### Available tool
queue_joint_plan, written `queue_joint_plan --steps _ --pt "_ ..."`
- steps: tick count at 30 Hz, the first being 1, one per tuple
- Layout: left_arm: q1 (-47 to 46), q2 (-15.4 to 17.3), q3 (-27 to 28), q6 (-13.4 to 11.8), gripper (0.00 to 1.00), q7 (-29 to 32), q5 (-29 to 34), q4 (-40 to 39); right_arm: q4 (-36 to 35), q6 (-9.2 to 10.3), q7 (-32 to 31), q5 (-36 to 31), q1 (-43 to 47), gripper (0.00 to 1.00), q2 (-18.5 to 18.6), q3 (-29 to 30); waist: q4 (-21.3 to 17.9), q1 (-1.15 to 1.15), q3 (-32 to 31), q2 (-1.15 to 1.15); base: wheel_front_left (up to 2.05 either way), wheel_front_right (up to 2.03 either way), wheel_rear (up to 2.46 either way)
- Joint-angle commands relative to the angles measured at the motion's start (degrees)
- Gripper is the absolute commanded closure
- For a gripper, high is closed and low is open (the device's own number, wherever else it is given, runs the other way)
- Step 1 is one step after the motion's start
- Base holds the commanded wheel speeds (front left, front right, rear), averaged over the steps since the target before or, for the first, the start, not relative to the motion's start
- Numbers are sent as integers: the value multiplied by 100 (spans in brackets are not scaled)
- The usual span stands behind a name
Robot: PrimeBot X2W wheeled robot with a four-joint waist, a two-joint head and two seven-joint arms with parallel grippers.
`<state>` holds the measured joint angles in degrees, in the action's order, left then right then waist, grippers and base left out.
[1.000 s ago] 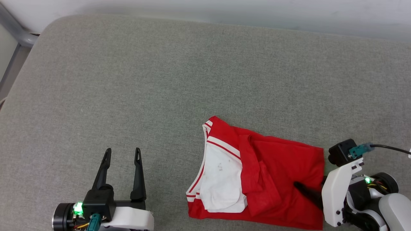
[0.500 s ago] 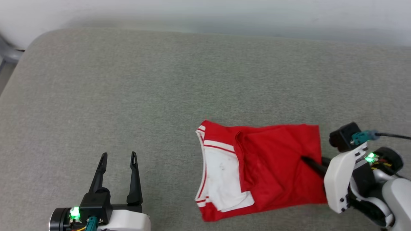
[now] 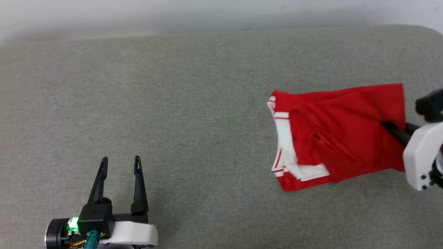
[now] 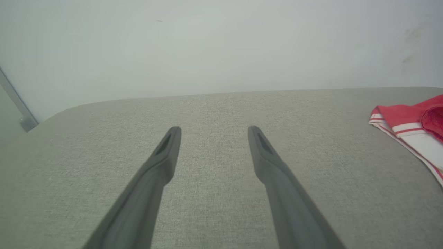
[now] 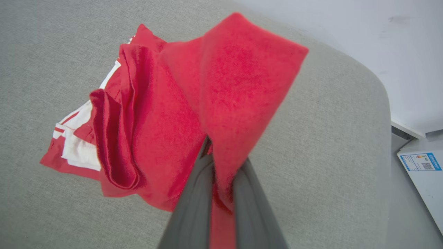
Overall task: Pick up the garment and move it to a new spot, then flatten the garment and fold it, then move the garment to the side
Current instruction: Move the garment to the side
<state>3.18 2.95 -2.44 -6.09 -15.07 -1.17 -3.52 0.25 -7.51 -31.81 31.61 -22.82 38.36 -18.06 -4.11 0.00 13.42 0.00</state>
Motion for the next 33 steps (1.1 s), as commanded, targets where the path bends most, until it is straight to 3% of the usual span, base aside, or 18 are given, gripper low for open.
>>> queue_joint_plan --steps 1,8,18,28,33 --pt "-92 -3 21 -21 0 -12 58 -47 12 6 -35 -46 -123 100 84 105 -184 0 171 0 0 0 0" --pt "-306 88 96 -14 0 -12 97 -266 71 6 -166 -209 -295 100 429 529 -341 0 613 0 0 0 0" --pt "-794 234 92 -18 0 -12 167 -694 734 6 -210 -557 -502 100 891 1764 -151 0 1545 0 0 0 0" --pt "-1167 267 -53 -97 0 -12 204 -968 1821 7 -236 -1228 -1085 100 846 3026 86 0 2164 0 0 0 0" --pt "-1204 285 -125 -141 0 -12 196 -975 2205 7 -194 -1580 -1275 100 680 3247 135 0 2198 0 0 0 0"
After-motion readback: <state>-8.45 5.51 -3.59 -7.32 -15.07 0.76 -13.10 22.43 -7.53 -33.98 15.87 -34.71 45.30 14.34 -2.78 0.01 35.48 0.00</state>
